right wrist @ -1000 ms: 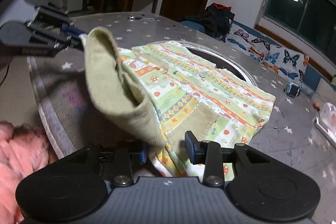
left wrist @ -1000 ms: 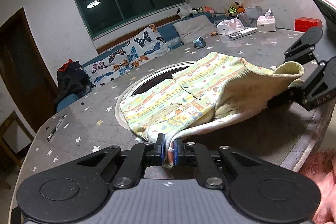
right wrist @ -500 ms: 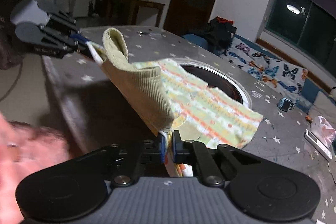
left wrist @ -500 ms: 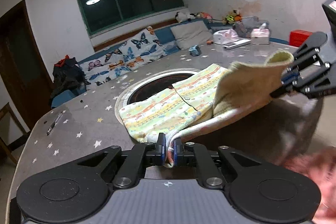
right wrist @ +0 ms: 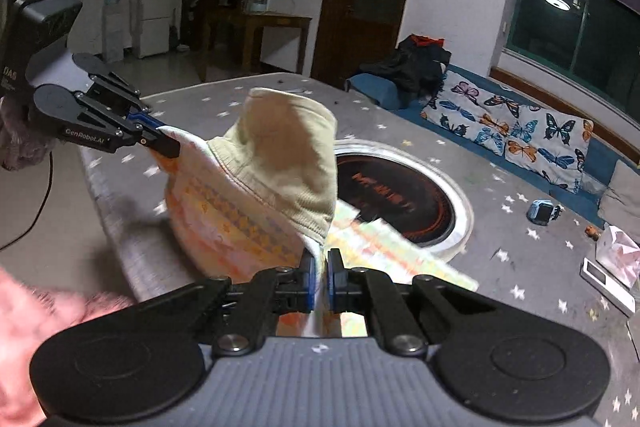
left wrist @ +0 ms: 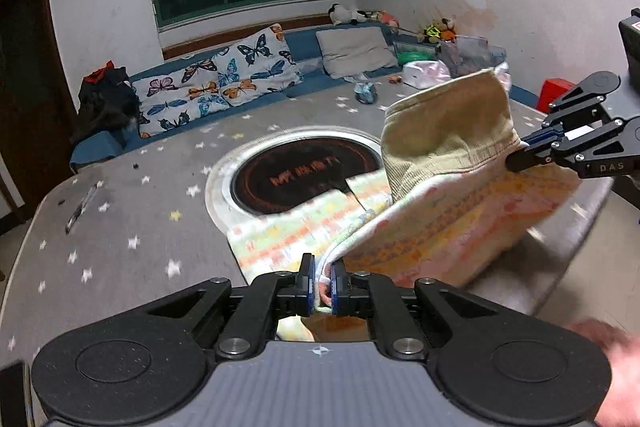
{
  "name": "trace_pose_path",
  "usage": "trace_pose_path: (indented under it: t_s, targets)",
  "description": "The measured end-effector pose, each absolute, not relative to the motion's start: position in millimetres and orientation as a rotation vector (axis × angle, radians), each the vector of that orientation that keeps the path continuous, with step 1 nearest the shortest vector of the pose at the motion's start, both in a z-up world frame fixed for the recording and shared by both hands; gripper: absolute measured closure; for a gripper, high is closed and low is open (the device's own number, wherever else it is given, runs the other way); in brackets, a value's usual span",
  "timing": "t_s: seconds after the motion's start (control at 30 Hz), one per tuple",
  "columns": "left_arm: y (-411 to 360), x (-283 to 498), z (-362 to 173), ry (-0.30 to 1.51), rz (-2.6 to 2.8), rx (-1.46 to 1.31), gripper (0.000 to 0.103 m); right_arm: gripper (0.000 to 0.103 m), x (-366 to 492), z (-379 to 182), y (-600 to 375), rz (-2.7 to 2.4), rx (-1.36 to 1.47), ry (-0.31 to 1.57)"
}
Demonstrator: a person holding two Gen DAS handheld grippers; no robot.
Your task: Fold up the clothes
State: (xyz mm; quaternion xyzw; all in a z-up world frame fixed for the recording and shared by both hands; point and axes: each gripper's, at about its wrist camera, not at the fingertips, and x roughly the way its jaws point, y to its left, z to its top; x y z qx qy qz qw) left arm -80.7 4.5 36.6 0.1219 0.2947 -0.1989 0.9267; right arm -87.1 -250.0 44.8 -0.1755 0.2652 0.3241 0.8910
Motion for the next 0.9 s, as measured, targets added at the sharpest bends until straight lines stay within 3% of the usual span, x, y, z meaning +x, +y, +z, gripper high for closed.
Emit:
trace_pose_path:
  t_s: [0.2, 0.4, 0.5, 0.6, 0.7, 0.9]
  targets:
    - [1, -5, 25, 0.684, -0.379, 0.225, 0.095, 0.098, -10, 39, -240, 0.625, -0.356, 0.592]
    - [9, 60, -7, 0.833, -0.351, 0.128, 0.095, 0.098, 54, 3, -225, 0.567, -0.333, 0.675]
    - [11, 72, -17, 0.861, -0.322, 0.117, 0.090, 0.098, 72, -22, -221, 0.532, -0.317, 0.713]
    - [18, 79, -21, 0.869, -0.290, 0.090, 0.086, 0.093, 81, -40, -224, 0.490, -0.270, 0.750]
    - [27, 83, -20, 0.860, -0.240, 0.080, 0.085, 0.079, 82, -44, -233, 0.450, -0.220, 0.744]
    - [45, 79, -13, 0.826, -0.110, 0.044, 0.087, 0.078, 71, -27, -252, 0.376, -0.121, 0.669]
